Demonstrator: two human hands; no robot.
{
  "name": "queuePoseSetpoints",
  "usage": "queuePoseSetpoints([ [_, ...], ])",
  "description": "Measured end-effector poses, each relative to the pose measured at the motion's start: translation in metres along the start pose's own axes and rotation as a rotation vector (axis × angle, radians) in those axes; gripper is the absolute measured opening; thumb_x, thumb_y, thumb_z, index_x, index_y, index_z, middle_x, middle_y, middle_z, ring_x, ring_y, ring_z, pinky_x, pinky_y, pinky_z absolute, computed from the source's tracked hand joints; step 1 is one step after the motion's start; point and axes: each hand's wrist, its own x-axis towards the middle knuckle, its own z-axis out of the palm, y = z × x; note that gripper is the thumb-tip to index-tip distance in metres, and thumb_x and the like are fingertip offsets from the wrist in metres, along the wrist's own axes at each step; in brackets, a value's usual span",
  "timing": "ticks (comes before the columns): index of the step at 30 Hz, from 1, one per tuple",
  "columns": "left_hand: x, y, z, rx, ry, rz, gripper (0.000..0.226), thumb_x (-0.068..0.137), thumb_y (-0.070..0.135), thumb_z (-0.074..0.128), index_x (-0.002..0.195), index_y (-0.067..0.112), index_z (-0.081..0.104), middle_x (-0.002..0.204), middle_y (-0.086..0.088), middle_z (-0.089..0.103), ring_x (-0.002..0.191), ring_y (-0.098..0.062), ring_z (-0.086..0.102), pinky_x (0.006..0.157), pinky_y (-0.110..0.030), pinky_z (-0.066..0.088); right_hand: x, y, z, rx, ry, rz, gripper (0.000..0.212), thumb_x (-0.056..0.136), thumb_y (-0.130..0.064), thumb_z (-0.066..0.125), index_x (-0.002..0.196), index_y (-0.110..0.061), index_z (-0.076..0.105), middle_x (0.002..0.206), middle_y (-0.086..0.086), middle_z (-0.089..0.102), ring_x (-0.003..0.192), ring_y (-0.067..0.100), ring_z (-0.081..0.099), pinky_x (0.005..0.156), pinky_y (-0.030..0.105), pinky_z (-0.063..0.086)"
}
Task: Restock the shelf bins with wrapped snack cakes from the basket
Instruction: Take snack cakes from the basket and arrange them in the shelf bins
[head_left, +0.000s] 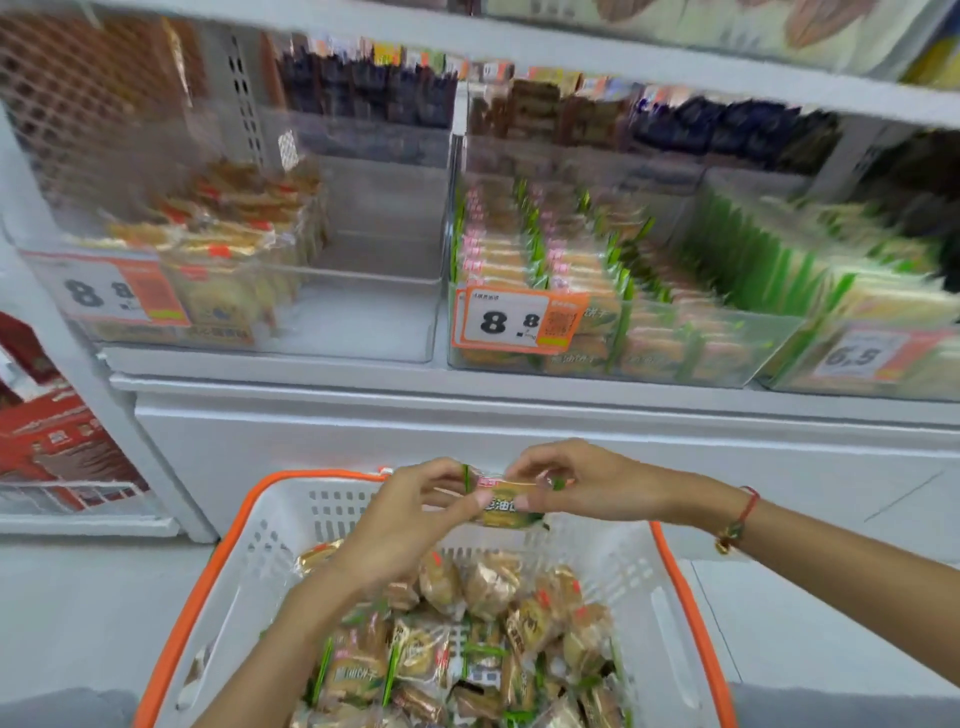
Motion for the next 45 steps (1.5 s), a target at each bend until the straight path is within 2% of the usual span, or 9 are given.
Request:
queuePoseSetpoints([
  [3, 0.006, 0.027, 0.006, 0.049, 0.113, 0.141, 0.018, 0.085, 0.036, 0.068, 0.097, 0.023, 0.069, 0.093, 0.010, 0.071, 0.089, -0.005, 0.065, 0.083, -0.030, 0.052, -0.017, -0.016, -0.017, -0.048, 0.221, -0.143, 0.021, 0.086, -0.016, 0.070, 0.107, -0.016, 0.067, 0.098, 0.000, 0.070, 0.085, 0.011, 0.065, 0.075, 0.021, 0.051],
  [7, 0.019, 0.067, 0.004, 0.130, 0.409, 0.338, 0.014, 0.085, 0.046, 0.060, 0.093, 0.036, 0.065, 0.092, 0.024, 0.066, 0.091, 0.005, 0.061, 0.083, -0.018, 0.047, -0.034, -0.034, -0.050, -0.145, 0.399, -0.245, 0.022, 0.085, -0.017, 0.072, 0.104, -0.026, 0.066, 0.096, -0.012, 0.068, 0.085, 0.004, 0.062, 0.076, 0.018, 0.050],
  [12, 0.065, 0.116, -0.032, 0.246, 0.710, 0.576, 0.011, 0.093, 0.019, 0.059, 0.101, 0.025, 0.061, 0.099, 0.014, 0.060, 0.092, -0.001, 0.058, 0.083, -0.023, 0.048, -0.043, -0.038, -0.096, -0.092, 0.704, -0.280, 0.023, 0.084, -0.011, 0.070, 0.104, -0.022, 0.068, 0.098, -0.011, 0.068, 0.089, 0.003, 0.061, 0.078, 0.013, 0.046],
  [15, 0.100, 0.133, -0.050, 0.383, 0.693, 0.456, 0.032, 0.095, 0.027, 0.053, 0.126, 0.021, 0.050, 0.123, 0.006, 0.049, 0.108, -0.012, 0.054, 0.089, -0.036, 0.047, -0.042, -0.034, -0.123, -0.074, 0.834, -0.273, 0.023, 0.083, -0.002, 0.069, 0.100, -0.018, 0.069, 0.096, -0.009, 0.069, 0.084, 0.000, 0.061, 0.077, 0.013, 0.047],
  [17, 0.119, 0.135, -0.055, 0.433, 0.649, 0.301, 0.043, 0.099, 0.035, 0.044, 0.138, 0.017, 0.040, 0.137, 0.001, 0.042, 0.117, -0.017, 0.051, 0.090, -0.032, 0.041, -0.036, -0.027, -0.146, -0.085, 0.910, -0.228, 0.025, 0.083, -0.003, 0.069, 0.095, -0.025, 0.068, 0.091, -0.011, 0.068, 0.078, 0.000, 0.060, 0.076, 0.016, 0.047],
  [21, 0.130, 0.131, -0.051, 0.450, 0.662, 0.207, 0.042, 0.102, 0.038, 0.031, 0.137, 0.019, 0.044, 0.140, 0.001, 0.047, 0.118, -0.019, 0.052, 0.086, -0.031, 0.035, -0.006, -0.004, -0.194, -0.150, 1.046, -0.075, 0.021, 0.085, -0.014, 0.070, 0.103, -0.023, 0.065, 0.096, -0.002, 0.067, 0.090, 0.016, 0.060, 0.083, 0.031, 0.048],
  [30, 0.134, 0.125, -0.056, 0.361, 0.662, 0.205, 0.038, 0.100, 0.042, 0.036, 0.133, 0.027, 0.049, 0.125, 0.006, 0.059, 0.098, -0.005, 0.046, 0.083, -0.029, 0.034, 0.070, 0.027, -0.226, -0.192, 0.827, 0.027, 0.024, 0.084, -0.008, 0.071, 0.094, -0.027, 0.062, 0.103, -0.004, 0.066, 0.104, 0.021, 0.064, 0.094, 0.034, 0.050],
  [35, 0.134, 0.124, -0.053, 0.365, 0.698, 0.227, 0.038, 0.099, 0.042, 0.036, 0.131, 0.027, 0.051, 0.123, 0.008, 0.060, 0.108, -0.012, 0.054, 0.083, -0.028, 0.034, 0.077, 0.029, -0.238, -0.469, 0.906, 0.085, 0.014, 0.086, -0.023, 0.070, 0.094, -0.035, 0.067, 0.114, -0.005, 0.064, 0.102, 0.019, 0.061, 0.078, 0.029, 0.051],
  [45, 0.134, 0.125, -0.051, 0.378, 0.706, 0.217, 0.038, 0.100, 0.042, 0.035, 0.131, 0.028, 0.052, 0.126, 0.006, 0.059, 0.114, -0.016, 0.054, 0.083, -0.030, 0.034, 0.077, 0.026, -0.235, -0.637, 0.724, 0.138, 0.027, 0.089, -0.022, 0.065, 0.110, -0.039, 0.066, 0.128, -0.005, 0.053, 0.119, 0.023, 0.049, 0.100, 0.042, 0.044],
])
